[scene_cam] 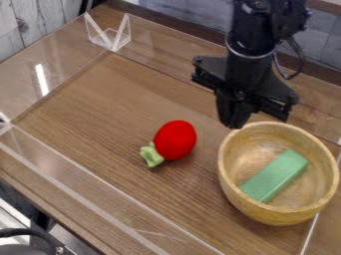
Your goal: Remove the green stick from the brown bowl and put it on the table
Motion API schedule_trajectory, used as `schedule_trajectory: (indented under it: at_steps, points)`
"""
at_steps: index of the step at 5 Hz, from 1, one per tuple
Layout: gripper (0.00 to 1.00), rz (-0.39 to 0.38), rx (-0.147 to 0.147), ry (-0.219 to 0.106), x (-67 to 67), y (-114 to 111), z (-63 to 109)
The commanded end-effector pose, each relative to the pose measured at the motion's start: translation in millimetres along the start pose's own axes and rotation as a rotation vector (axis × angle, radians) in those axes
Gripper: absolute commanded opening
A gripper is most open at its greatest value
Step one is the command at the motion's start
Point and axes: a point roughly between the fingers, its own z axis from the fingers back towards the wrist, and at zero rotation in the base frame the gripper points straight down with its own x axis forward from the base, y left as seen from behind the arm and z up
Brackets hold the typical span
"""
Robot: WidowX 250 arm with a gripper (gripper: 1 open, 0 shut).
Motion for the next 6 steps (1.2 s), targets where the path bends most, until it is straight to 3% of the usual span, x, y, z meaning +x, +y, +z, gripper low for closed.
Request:
schedule_trajectory:
  at_steps: [1, 2, 3, 5, 6]
  points:
    - [1.00, 0.050, -0.015, -0.046, 12.8, -5.9, 8.0]
    - [1.00, 0.090, -0.011, -0.032, 11.8, -12.8, 3.7]
    - [1.00, 0.056, -0.035, -0.023, 10.8, -33.3, -1.0]
    - [1.00, 0.060, -0.072, -0.018, 5.5, -73.9, -22.5]
    - [1.00, 0.046, -0.080, -0.010, 1.0, -72.3, -28.9]
